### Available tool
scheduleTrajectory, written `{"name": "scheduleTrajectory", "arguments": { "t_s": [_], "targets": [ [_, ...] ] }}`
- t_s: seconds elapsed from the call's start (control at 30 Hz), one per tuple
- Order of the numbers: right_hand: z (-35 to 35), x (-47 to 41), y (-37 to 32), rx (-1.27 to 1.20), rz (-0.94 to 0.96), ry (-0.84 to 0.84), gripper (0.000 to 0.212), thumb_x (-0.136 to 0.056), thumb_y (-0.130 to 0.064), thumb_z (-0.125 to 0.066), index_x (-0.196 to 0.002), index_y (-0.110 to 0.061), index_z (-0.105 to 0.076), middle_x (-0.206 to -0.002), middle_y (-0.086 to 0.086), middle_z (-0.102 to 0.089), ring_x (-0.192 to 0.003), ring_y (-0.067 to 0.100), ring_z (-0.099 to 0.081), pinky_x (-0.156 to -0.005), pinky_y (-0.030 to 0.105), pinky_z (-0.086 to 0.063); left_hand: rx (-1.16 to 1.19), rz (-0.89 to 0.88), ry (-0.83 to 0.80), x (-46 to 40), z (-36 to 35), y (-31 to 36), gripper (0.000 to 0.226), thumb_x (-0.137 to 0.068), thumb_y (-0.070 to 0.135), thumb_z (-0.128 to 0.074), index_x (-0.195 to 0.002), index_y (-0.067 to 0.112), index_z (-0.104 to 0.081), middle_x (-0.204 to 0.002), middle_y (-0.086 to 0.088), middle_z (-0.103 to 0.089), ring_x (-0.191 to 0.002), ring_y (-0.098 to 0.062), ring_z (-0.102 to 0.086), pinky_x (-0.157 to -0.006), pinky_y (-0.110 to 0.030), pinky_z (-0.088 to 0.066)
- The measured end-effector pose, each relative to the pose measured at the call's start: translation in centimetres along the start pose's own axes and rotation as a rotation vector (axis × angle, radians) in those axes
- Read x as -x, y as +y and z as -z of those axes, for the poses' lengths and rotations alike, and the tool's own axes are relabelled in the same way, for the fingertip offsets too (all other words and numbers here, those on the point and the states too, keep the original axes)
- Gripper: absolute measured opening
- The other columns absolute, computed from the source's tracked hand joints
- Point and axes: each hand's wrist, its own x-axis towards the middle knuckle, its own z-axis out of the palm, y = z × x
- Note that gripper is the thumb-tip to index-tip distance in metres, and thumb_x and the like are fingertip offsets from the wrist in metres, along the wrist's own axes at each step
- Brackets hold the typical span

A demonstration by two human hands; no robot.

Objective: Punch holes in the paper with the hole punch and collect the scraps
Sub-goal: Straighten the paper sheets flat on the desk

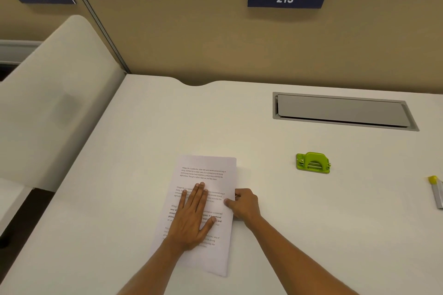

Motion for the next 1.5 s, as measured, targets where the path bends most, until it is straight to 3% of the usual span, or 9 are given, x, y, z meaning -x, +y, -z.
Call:
{"name": "scheduleTrajectory", "arguments": {
  "t_s": [0.27, 0.4, 0.57, 0.67, 0.83, 0.97, 1.07, 1.2, 1.5],
  "targets": [
    [2.8, -0.4, 1.5, -0.22, -0.067, -0.067, 0.02, -0.083, -0.008, -0.075, -0.102, -0.013, -0.075, -0.103, 0.008, -0.076, -0.093, 0.027, -0.073, -0.083, 0.046, -0.061, 0.093, 0.201, 0.172, 0.4, 3.0, -0.2, 0.076, -0.097, 0.052, -0.029, -0.154, 0.003, -0.021, -0.164, -0.015, -0.015, -0.152, -0.028, -0.014, -0.124, -0.047, -0.01],
    [4.4, -0.3, 2.1, -0.317, -0.093, -0.089, 0.022, -0.085, -0.003, -0.072, -0.108, -0.005, -0.072, -0.104, 0.013, -0.075, -0.09, 0.029, -0.074, -0.078, 0.046, -0.062, 0.206, 0.376, 0.196, 0.1, 4.6, -0.1, 0.071, -0.094, 0.042, -0.043, -0.148, -0.003, -0.031, -0.152, -0.022, -0.039, -0.14, -0.038, -0.037, -0.112, -0.048, -0.036],
    [6.2, 0.0, 2.3, -0.383, -0.078, -0.074, 0.024, -0.086, -0.001, -0.071, -0.11, -0.002, -0.07, -0.108, 0.016, -0.074, -0.096, 0.032, -0.072, -0.087, 0.051, -0.059, 0.582, 0.587, 0.145, -1.5, 5.9, 0.3, 0.062, -0.093, 0.023, -0.064, -0.145, 0.002, -0.035, -0.12, -0.012, -0.059, -0.113, -0.031, -0.056, -0.092, -0.04, -0.049],
    [7.0, 0.3, 2.5, -0.422, -0.079, -0.046, 0.024, -0.086, -0.001, -0.071, -0.11, -0.002, -0.07, -0.108, 0.016, -0.074, -0.096, 0.032, -0.072, -0.087, 0.05, -0.059, 0.816, 0.649, 0.092, -2.8, 6.2, 0.6, 0.038, -0.094, 0.015, -0.063, -0.129, 0.006, -0.053, -0.112, -0.007, -0.064, -0.104, -0.027, -0.063, -0.089, -0.034, -0.05],
    [7.9, 1.1, 3.0, -0.497, -0.093, 0.039, 0.022, -0.09, -0.005, -0.067, -0.112, -0.004, -0.069, -0.106, 0.014, -0.075, -0.094, 0.03, -0.073, -0.076, 0.041, -0.061, 0.986, 0.625, 0.089, -4.1, 5.9, 1.4, 0.021, -0.093, 0.005, -0.06, -0.112, 0.011, -0.064, -0.099, 0.001, -0.069, -0.088, -0.014, -0.064, -0.068, -0.018, -0.047],
    [8.0, 2.1, 3.3, -0.569, -0.141, 0.084, 0.016, -0.094, -0.012, -0.062, -0.109, -0.013, -0.068, -0.104, 0.009, -0.075, -0.089, 0.025, -0.072, -0.064, 0.032, -0.057, 1.049, 0.579, 0.06, -4.9, 5.6, 2.4, 0.021, -0.094, 0.003, -0.059, -0.11, 0.016, -0.063, -0.099, 0.004, -0.07, -0.088, -0.005, -0.064, -0.065, -0.011, -0.047],
    [7.8, 2.6, 3.6, -0.573, -0.137, 0.117, 0.016, -0.094, -0.012, -0.062, -0.109, -0.014, -0.067, -0.101, 0.008, -0.075, -0.085, 0.025, -0.073, -0.062, 0.032, -0.057, 1.08, 0.555, 0.026, -5.7, 5.4, 2.9, 0.021, -0.095, 0.004, -0.058, -0.111, 0.017, -0.061, -0.101, 0.005, -0.068, -0.093, -0.008, -0.063, -0.07, -0.014, -0.047],
    [7.9, 2.9, 4.3, -0.526, -0.103, 0.203, 0.022, -0.093, -0.009, -0.063, -0.114, -0.01, -0.067, -0.108, 0.013, -0.073, -0.094, 0.033, -0.072, -0.076, 0.045, -0.061, 1.081, 0.529, -0.021, -6.6, 4.8, 3.4, 0.02, -0.095, 0.005, -0.057, -0.112, 0.016, -0.06, -0.107, -0.002, -0.067, -0.099, -0.017, -0.063, -0.082, -0.026, -0.049],
    [10.0, 4.1, 5.7, -0.486, -0.119, 0.336, 0.025, -0.092, -0.011, -0.062, -0.117, -0.01, -0.066, -0.113, 0.014, -0.07, -0.101, 0.035, -0.069, -0.084, 0.05, -0.059, 1.067, 0.506, -0.107, -7.9, 4.8, 4.9, 0.022, -0.096, 0.007, -0.056, -0.118, 0.011, -0.057, -0.112, -0.007, -0.068, -0.1, -0.024, -0.066, -0.082, -0.032, -0.051]
  ]
}}
